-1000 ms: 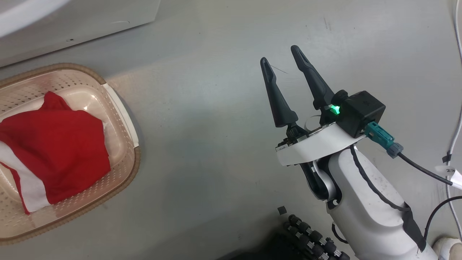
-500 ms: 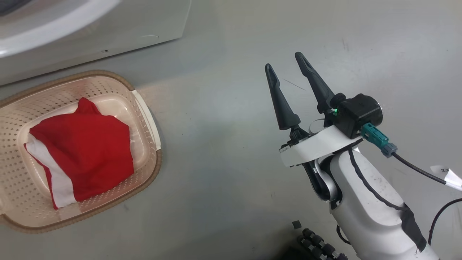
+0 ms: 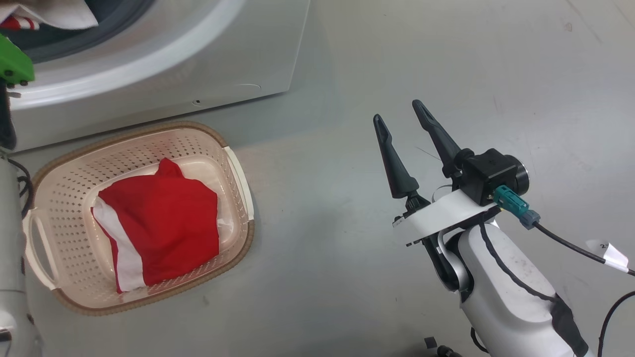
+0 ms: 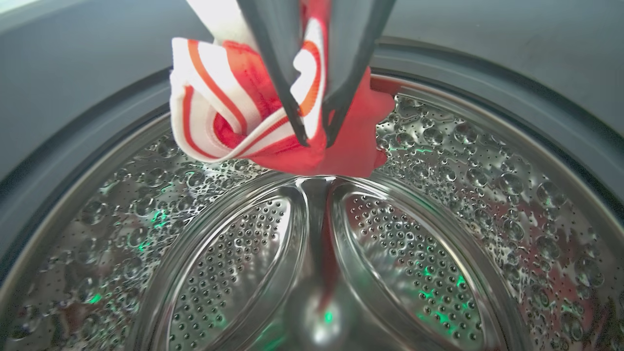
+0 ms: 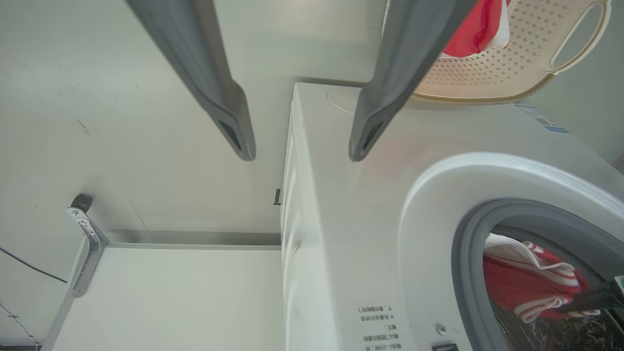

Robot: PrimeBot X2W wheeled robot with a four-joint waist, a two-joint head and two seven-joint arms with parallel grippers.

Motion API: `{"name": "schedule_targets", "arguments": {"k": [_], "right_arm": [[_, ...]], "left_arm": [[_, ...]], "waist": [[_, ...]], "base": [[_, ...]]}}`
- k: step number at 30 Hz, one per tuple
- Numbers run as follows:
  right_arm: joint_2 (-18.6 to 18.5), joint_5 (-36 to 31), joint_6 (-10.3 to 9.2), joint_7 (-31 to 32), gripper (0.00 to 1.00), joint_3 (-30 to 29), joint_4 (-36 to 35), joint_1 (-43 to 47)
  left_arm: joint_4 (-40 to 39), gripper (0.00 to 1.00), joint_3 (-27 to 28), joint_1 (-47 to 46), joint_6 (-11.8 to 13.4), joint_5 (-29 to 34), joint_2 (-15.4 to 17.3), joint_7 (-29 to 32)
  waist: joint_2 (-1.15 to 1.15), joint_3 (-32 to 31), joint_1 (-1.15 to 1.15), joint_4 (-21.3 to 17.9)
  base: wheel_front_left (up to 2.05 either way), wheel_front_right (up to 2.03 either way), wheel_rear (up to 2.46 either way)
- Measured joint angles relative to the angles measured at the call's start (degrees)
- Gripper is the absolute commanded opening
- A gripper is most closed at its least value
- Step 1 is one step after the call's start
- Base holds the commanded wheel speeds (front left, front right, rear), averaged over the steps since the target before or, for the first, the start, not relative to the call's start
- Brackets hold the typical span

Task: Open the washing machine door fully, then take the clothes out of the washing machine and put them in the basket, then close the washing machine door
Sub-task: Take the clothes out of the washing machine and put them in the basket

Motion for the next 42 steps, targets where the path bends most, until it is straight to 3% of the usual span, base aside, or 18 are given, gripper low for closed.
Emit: {"name": "schedule_targets", "arguments": {"k": [10,29,42], "right_arm": [[-0.07,-0.53,0.53,0.0,1.0,-1.07,1.55,2.46],[-0.09,-1.01,1.57,0.0,1.0,-2.66,3.61,7.44],[-0.1,-1.0,1.64,0.0,1.0,-4.24,3.55,9.99]], "left_arm": [[-4.03,0.0,-0.91,6.82,0.09,0.89,-2.23,-8.01],[-20.74,0.0,-1.47,15.11,2.21,4.38,-4.63,-9.24],[-36.43,0.0,-1.07,19.3,3.81,6.88,-5.32,-9.56]], "waist": [[0.0,-4.93,0.0,2.79],[0.0,-14.44,0.0,6.9],[0.0,-18.37,0.0,8.0]], "base": [[0.0,0.0,0.0],[0.0,0.0,0.0],[0.0,0.0,0.0]]}}
